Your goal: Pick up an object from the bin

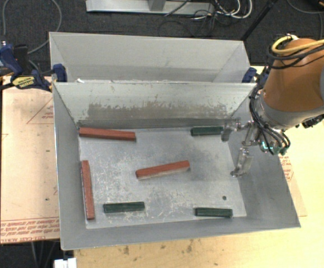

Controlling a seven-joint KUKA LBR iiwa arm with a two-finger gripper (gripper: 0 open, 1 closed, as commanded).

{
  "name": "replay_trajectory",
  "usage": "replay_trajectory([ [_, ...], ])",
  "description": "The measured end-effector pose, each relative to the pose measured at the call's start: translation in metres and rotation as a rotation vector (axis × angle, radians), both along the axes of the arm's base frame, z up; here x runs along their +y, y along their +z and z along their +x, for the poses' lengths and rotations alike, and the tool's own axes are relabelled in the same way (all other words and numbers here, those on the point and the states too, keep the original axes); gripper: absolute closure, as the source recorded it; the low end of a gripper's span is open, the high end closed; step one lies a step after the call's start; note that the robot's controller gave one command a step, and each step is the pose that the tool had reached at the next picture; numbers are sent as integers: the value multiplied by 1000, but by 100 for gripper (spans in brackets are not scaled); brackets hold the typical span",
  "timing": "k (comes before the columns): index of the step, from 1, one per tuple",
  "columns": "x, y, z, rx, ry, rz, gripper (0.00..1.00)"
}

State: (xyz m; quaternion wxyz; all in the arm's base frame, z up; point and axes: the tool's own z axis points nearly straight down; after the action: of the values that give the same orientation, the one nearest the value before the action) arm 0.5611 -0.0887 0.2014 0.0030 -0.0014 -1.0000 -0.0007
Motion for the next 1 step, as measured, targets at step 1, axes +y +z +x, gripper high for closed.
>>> replay_trajectory([
  [1, -12, -122, -23, 1, -179, 0, 0],
])
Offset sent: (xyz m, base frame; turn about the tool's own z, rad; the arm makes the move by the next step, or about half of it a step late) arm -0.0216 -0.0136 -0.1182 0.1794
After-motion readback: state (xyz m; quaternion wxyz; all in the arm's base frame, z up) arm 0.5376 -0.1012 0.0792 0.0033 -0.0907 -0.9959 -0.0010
